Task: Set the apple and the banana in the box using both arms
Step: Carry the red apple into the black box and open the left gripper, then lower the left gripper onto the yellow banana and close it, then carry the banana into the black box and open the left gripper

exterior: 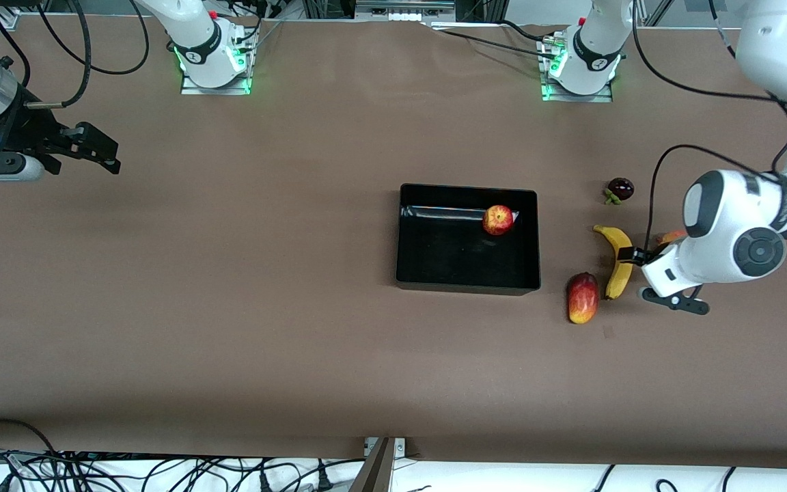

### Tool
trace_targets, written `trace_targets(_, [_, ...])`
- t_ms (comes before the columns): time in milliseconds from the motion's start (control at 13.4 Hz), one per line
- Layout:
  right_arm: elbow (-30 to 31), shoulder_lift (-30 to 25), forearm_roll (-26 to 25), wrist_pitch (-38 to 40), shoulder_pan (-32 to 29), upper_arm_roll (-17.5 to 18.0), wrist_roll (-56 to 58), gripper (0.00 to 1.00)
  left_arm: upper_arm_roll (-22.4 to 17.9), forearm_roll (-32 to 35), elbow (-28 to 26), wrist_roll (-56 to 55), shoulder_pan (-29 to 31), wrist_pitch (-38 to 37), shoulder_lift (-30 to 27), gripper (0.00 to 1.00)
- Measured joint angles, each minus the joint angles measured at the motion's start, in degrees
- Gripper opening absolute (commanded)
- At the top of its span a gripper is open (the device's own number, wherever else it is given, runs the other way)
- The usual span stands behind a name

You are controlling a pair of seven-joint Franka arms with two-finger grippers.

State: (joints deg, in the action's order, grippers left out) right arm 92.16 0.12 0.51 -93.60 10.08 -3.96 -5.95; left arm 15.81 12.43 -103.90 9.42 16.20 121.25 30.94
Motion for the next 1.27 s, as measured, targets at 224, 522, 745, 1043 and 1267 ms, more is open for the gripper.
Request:
trace_targets(224, [-1.08, 0.43, 0.00, -0.37, -0.08, 0.18, 0.00, 1.00, 0.02, 0.03, -3.62, 2.25, 0.49, 4.17, 2.02, 0.09])
trace_targets(522, [-1.42, 0.50, -0.01, -0.07, 0.38, 0.94, 0.00, 1.00, 0.03, 0.03, -3.93, 5.71, 1.13, 4.28, 2.61, 0.00])
trace_targets(745, [-1.45, 0.50, 0.00, 2.30, 0.42, 0.96, 0.00, 1.00, 0.10, 0.04, -3.97, 5.99, 1.81, 4.19, 2.78, 0.00])
trace_targets(1043, [-1.46, 0.50, 0.00, 2.75, 0.46, 1.00, -0.01, 1.00, 0.67, 0.04, -0.07, 5.97, 1.87, -4.00, 1.34, 0.00])
trace_targets(1267, [-1.48, 0.50, 0.00, 2.82, 0.45, 0.76, -0.01, 1.00, 1.79, 0.03, 10.15, 4.80, 0.46, -20.39, -1.69, 0.00])
